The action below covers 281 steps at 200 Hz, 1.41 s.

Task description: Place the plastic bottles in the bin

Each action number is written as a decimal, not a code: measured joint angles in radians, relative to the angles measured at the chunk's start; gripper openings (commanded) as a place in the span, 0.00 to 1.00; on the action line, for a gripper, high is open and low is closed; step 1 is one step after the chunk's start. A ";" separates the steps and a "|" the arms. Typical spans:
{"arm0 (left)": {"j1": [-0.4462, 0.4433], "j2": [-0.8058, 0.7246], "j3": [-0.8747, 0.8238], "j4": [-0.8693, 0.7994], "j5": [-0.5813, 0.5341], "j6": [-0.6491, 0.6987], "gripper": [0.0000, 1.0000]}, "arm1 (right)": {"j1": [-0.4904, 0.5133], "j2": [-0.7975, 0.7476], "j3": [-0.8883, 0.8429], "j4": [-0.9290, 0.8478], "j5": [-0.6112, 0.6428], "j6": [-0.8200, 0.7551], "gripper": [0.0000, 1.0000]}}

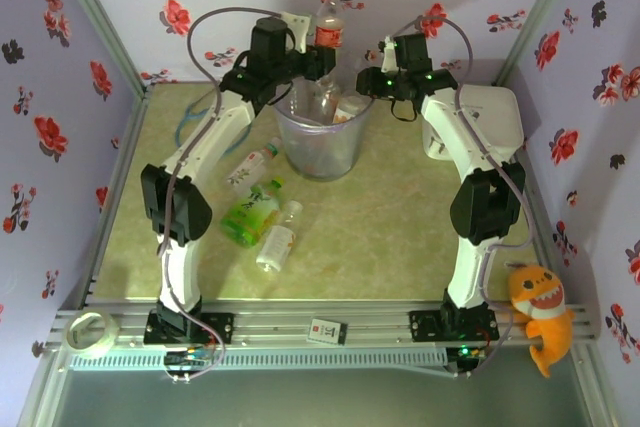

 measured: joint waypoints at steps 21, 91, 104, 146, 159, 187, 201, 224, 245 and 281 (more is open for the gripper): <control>-0.002 -0.001 -0.009 0.009 0.000 0.003 0.00 | 0.000 0.000 0.000 0.000 0.000 0.000 0.40; -0.002 -0.101 -0.148 0.072 -0.065 0.060 0.00 | 0.001 -0.015 -0.024 0.010 0.000 0.000 0.40; -0.002 -0.106 -0.148 0.068 -0.090 0.084 0.00 | 0.002 -0.018 -0.029 0.015 0.000 0.000 0.39; -0.002 -0.104 -0.147 0.034 -0.159 0.146 0.00 | 0.002 -0.029 -0.046 0.027 0.001 0.000 0.40; -0.002 -0.092 -0.136 0.026 -0.176 0.158 0.01 | 0.002 -0.029 -0.048 0.031 0.001 0.000 0.40; 0.002 -0.054 -0.127 0.026 -0.199 0.179 0.02 | 0.002 -0.030 -0.050 0.033 0.001 0.000 0.39; 0.002 -0.040 -0.124 0.032 -0.203 0.183 0.05 | 0.002 -0.030 -0.051 0.037 0.001 0.000 0.39; 0.002 -0.034 -0.123 0.035 -0.204 0.190 0.21 | 0.002 -0.030 -0.051 0.038 0.001 0.000 0.40; 0.002 -0.034 -0.123 0.037 -0.204 0.190 0.39 | 0.002 -0.030 -0.051 0.038 0.001 0.000 0.39; 0.002 -0.034 -0.133 0.049 -0.203 0.200 0.69 | 0.002 -0.031 -0.051 0.038 0.001 0.000 0.39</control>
